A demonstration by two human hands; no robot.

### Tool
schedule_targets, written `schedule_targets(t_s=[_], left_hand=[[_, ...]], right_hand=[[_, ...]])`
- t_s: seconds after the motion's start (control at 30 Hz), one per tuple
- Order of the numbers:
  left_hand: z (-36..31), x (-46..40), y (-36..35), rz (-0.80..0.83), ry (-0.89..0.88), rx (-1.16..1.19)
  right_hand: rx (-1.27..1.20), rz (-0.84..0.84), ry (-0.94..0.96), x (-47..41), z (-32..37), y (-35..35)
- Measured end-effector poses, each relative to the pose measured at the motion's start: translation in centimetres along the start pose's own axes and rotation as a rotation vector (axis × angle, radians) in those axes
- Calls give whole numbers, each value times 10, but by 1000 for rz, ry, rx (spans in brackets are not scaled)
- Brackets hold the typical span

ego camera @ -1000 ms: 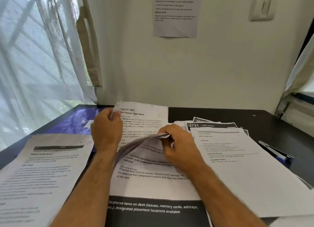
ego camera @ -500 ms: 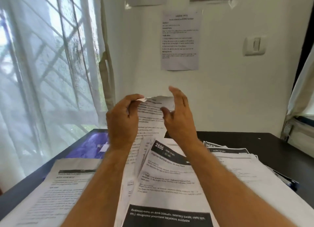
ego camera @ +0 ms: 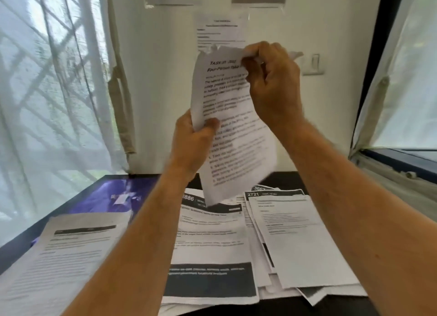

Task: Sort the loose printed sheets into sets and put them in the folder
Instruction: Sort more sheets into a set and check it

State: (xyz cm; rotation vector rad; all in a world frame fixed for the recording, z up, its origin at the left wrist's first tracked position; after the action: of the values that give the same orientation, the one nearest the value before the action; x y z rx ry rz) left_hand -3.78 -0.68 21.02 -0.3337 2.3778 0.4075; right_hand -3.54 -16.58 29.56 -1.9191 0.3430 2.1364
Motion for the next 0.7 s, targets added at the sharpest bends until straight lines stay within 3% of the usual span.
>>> schedule_targets(t_s=[0.13, 0.2, 0.27, 0.37, 0.43, 0.6, 0.7], left_hand=[[28, 26, -57, 258, 183, 224], [48, 42, -86, 441, 286, 374], [72, 52, -112, 512, 461, 413], [104, 57, -141, 467, 635, 42], [121, 55, -157, 449, 560, -245], [149, 54, -190, 508, 443, -557], [170, 64, -203, 544, 431, -601]], right_hand=[[120, 123, -164, 37, -42, 30], [205, 213, -310, 68, -70, 45], [267, 301, -492, 107, -99, 61], [304, 304, -721, 165, -127, 85], [288, 237, -813, 193, -135, 101], [284, 133, -964, 242, -140, 123], [295, 319, -1022, 251, -137, 119]])
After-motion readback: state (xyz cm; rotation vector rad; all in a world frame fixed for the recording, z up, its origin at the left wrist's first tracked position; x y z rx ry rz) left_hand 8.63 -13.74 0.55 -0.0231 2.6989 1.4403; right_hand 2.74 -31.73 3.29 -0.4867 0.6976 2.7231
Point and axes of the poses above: each hand's wrist, its own x-axis away from the middle knuckle, its own y-axis out of the back of the hand, z = x × y, the point moved 3 cm from there along -x, towards the middle knuckle, and after that the axes turned 15 degrees about -x, right-handed, at the moved point
